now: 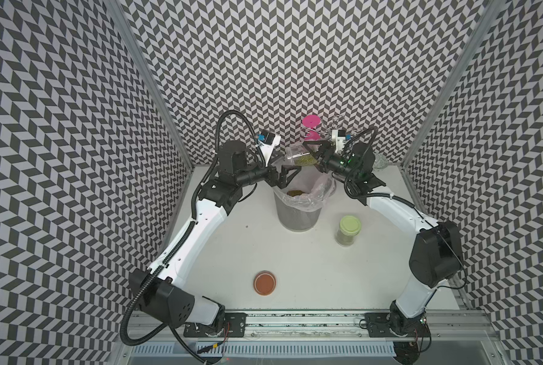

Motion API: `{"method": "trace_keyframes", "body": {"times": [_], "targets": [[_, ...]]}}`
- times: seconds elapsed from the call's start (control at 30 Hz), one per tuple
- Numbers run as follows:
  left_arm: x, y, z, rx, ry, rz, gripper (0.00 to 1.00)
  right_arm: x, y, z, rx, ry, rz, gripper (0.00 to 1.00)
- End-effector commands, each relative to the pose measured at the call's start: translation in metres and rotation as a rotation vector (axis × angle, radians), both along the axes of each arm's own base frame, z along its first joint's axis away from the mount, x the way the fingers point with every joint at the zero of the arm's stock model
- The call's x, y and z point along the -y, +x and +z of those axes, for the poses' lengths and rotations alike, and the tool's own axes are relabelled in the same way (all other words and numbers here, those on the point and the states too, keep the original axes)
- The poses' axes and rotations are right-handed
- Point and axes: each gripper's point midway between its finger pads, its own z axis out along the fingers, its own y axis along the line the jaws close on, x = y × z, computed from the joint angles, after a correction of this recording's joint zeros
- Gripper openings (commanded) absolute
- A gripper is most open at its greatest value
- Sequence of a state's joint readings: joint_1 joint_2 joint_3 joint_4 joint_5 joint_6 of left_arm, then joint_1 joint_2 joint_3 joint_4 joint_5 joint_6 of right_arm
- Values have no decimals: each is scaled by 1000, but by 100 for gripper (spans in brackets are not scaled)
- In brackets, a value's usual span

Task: Empty moldy mung beans from jars
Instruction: Pour the moldy mung beans from the jar into the trash bin.

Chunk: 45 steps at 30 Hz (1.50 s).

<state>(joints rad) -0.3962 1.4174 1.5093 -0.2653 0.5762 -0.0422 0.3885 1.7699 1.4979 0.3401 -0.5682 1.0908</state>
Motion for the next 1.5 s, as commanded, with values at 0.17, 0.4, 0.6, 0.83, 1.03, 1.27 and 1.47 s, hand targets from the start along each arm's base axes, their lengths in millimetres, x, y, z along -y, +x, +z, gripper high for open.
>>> {"method": "trace_keyframes", "body": {"times": [0.17,0.4,0.6,0.83,1.03,1.27,1.47], "targets": [[-17,1,-10,-11,43,75,100,0,16,7,164,-146,-57,66],[-22,0,-16,-24,57,92,99,0,17,-3,227,-305,-64,66],[-22,-1,-21,-34,57,93,100,-11,11,2,318,-457,-62,66],[-26,-5,-18,-30,50,107,100,-31,4,-6,361,-576,-30,66],[-30,-8,-22,-33,57,118,99,-46,3,-23,354,-653,1,66],[-35,-11,-21,-29,47,141,100,-51,-1,-26,385,-760,-11,66],[-41,-10,-24,-37,39,177,100,-54,-11,-11,441,-835,-40,66]]}}
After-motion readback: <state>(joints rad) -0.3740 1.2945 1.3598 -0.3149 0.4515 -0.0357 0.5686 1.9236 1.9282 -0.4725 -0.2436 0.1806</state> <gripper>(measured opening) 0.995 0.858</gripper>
